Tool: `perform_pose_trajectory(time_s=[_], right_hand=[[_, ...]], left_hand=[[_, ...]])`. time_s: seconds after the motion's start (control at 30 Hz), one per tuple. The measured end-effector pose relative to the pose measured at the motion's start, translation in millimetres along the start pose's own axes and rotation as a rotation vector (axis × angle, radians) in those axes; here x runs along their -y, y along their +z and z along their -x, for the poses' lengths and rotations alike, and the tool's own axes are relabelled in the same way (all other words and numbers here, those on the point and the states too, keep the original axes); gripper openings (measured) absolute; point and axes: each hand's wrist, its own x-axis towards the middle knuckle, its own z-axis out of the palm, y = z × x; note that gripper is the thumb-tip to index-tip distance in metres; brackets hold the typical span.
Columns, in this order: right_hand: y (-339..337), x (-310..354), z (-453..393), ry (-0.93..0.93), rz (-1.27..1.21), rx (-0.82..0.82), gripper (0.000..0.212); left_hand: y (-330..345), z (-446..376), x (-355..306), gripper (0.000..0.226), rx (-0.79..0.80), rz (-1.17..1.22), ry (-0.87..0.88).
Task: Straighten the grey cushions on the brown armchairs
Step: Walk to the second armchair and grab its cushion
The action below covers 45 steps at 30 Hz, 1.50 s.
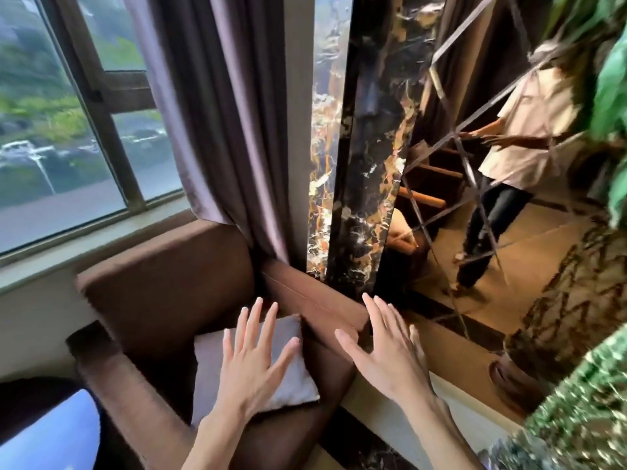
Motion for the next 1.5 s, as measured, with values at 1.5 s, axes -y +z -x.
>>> perform_pose_trajectory(time_s=[1.5], right_hand=[[627.4, -127.7, -417.5, 0.658, -0.372, 0.857, 0.152]], left_hand=[[377.3, -186.9, 487.2, 0.143, 0.305, 0.579, -1.411]])
